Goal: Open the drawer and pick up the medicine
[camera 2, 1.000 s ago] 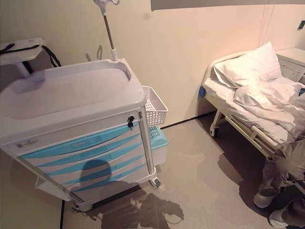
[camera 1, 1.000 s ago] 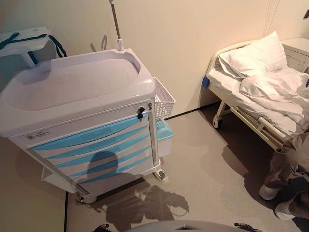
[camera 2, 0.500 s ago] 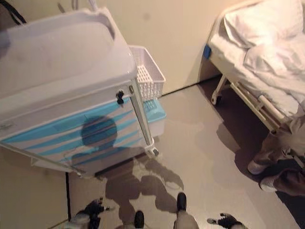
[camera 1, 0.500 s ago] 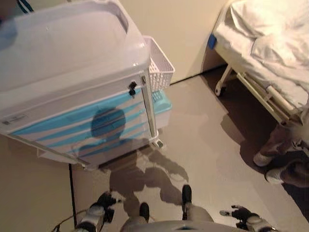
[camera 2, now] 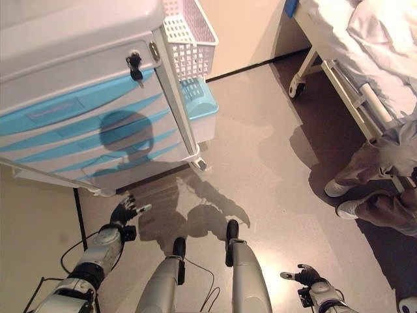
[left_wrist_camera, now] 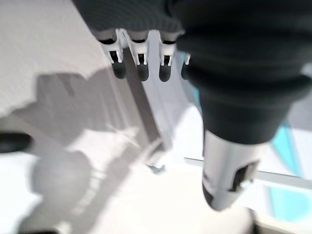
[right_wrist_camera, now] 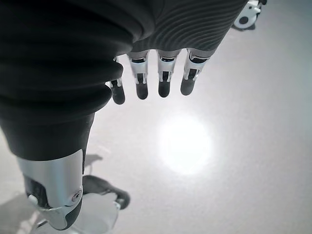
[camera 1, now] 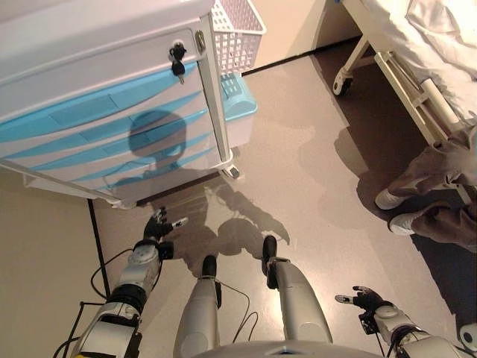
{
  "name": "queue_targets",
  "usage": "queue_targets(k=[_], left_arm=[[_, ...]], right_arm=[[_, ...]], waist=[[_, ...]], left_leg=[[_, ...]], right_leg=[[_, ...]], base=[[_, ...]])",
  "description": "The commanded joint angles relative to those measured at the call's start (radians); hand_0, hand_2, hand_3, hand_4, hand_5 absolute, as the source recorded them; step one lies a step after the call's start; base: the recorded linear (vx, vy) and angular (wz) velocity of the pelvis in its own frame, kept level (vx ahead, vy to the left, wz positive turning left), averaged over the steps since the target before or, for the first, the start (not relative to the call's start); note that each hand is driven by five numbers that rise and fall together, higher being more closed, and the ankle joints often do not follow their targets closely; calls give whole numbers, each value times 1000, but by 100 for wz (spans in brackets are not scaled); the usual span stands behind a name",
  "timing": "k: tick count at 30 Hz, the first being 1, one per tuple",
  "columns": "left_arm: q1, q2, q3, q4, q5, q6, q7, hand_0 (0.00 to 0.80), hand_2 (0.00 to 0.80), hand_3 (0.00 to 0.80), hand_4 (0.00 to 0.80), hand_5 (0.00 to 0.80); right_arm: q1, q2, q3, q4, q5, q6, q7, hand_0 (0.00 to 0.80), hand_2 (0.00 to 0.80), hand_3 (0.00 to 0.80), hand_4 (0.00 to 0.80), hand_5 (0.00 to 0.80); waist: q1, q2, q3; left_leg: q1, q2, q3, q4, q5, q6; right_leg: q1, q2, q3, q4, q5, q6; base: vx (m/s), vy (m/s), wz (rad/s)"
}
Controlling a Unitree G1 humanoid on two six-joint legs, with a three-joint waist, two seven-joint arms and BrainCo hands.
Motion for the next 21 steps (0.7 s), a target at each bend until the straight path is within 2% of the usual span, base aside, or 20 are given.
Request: queue_targets(k=[1,7,13,21], left_arm=[[5,6,61,-29,-64,-60,33,0,0,0,0,0],[-28,-20,90,-65,-171,-92,48,0,0,0,0,0],[-32,-60,166,-126,-339,-148,51,0,0,0,0,0],[-60,-73,204,-213,-432,-198,59,0,0,0,0,0]], right_arm=[[45,-18,41,4,37,-11,-15,0,0,0,0,0],[48,-8,53,-6,46,-14,-18,0,0,0,0,0],[42,-5,62,-3,42,-14,-21,0,0,0,0,0],[29,2,77,-18,48,-18,-23,0,0,0,0,0]], waist=[[-30,-3,-70],[-32,-14,-73],[-24,-29,-85],[-10,-54,-65]], left_leg=[[-94,-51,41,-20,83,59],[-151,-54,34,30,71,67],[-150,-52,23,8,71,64],[-141,-50,18,-15,75,61]], right_leg=[[27,-8,9,-13,15,41],[-21,-11,9,37,-2,34],[-31,-8,1,26,-9,31],[-22,-10,-11,10,-10,35]], base=[[-36,-10,-11],[-24,-5,9],[3,-2,2],[7,-5,1]])
